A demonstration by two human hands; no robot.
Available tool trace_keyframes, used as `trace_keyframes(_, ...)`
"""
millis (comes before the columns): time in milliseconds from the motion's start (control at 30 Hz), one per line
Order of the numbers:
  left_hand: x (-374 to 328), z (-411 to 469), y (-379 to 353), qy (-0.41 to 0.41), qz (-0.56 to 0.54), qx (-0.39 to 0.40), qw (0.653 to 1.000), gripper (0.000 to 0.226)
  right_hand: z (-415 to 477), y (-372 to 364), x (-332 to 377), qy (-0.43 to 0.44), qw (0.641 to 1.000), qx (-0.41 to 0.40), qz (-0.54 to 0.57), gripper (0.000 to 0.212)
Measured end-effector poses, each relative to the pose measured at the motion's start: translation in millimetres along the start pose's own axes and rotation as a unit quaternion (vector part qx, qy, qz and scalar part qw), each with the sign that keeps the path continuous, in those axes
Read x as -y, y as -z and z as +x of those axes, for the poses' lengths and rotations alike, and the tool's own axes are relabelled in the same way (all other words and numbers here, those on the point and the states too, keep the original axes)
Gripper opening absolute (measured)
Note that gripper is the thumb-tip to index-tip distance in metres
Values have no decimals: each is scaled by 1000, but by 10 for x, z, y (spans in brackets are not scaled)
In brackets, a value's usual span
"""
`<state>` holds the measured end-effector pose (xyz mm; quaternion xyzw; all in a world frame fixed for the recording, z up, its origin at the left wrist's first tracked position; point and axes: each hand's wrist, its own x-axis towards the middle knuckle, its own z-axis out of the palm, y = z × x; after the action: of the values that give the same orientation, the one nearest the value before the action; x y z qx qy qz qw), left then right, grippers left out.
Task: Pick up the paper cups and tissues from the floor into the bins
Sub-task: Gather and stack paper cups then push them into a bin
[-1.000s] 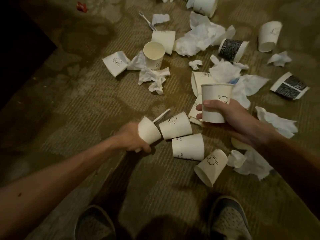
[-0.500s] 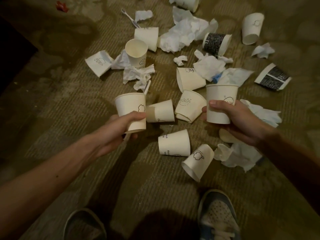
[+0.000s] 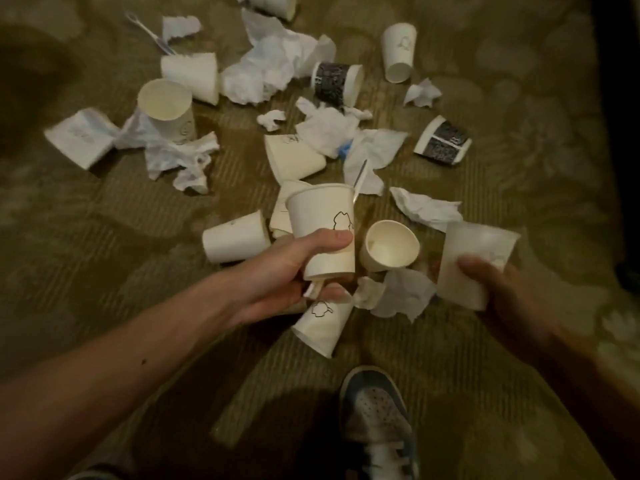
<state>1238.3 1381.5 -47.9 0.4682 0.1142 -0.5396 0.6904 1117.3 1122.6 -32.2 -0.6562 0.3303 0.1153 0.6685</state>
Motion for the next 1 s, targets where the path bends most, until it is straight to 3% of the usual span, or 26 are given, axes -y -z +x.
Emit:
trace_keyframes(133,172,127,-117,36,-10,21,999,71,-116,26,-393,-78,997,7,10,52)
trace_keyframes(267,303,212,-104,48,-43,22,998,62,-63,-195,-541,-109,992,28,55,54)
trace_keyframes(367,297,248,-50,52,-57,5,997,71,3,-372,-537,-107,987,52,104,55)
trace_keyframes(500,234,267,18,53,-70,7,996,72,89,-529,-511,-92,974,92,184,40)
trace_keyframes(700,231,188,71,74,-47,47,995,61,162,-709,-454,-76,965,143,206,80)
trace_keyframes(800,195,115,72,60,-47,44,996,49,136,-766,-397,-73,961,153,220,88)
trace_keyframes(900,137,3,103,40,-62,3,997,62,54,-822,-297,-51,958,162,230,93)
trace_keyframes(1000,35,-152,133,13,13,-11,1000,55,-4,-906,-155,-22,962,175,207,91)
